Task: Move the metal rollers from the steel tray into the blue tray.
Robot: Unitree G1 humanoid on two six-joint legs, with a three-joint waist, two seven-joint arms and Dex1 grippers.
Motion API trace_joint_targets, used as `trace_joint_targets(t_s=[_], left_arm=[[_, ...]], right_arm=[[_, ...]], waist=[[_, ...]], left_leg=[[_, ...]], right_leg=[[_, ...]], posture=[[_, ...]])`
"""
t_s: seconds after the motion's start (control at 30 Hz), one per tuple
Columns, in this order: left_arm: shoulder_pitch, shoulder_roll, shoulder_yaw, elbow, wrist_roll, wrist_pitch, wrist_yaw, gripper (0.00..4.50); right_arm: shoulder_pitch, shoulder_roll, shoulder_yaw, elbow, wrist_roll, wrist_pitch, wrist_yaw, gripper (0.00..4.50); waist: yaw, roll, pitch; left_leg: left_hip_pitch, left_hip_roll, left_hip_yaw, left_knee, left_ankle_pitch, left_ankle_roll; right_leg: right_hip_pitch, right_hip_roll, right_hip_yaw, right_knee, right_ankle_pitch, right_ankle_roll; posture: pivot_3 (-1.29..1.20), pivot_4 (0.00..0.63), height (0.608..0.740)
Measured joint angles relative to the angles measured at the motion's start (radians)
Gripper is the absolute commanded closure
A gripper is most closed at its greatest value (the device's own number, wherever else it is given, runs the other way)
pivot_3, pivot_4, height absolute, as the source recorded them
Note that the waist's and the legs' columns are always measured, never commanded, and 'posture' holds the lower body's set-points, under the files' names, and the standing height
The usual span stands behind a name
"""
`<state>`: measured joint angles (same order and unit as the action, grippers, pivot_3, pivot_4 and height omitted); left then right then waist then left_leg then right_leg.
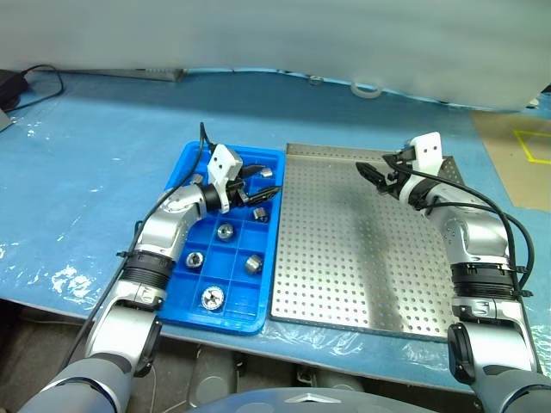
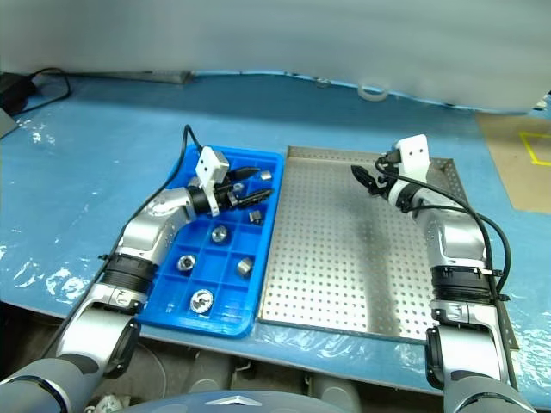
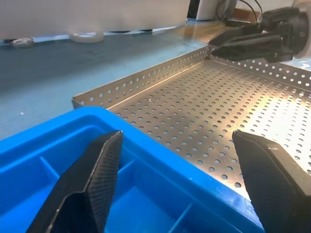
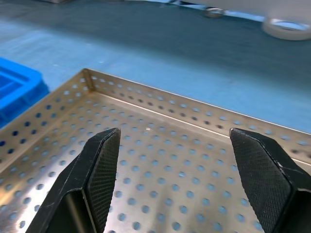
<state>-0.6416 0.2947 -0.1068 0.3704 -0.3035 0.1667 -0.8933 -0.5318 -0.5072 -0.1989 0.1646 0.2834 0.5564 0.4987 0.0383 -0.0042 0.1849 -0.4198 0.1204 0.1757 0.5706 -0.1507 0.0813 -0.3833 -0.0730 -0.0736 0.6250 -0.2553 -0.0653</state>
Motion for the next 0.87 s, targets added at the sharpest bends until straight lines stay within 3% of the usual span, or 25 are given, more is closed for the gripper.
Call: trace_joint_targets(t_s=[0.87], left_arm=[[-0.014, -0.002, 0.012, 0.006, 0.015, -0.017, -0.050, 0.69]], right_arm=[[0.062, 0.016, -0.006, -0.099, 0.030, 0.099, -0.061, 0.76]], waist=[[0.000, 0.003, 0.000]], left_leg=[[0.001, 0.001, 0.000, 0.005, -0.003, 0.000]], right_leg=[[0.004, 0.000, 0.000, 0.001, 0.001, 0.000]], posture=[[-0.16, 0.150, 0.740]])
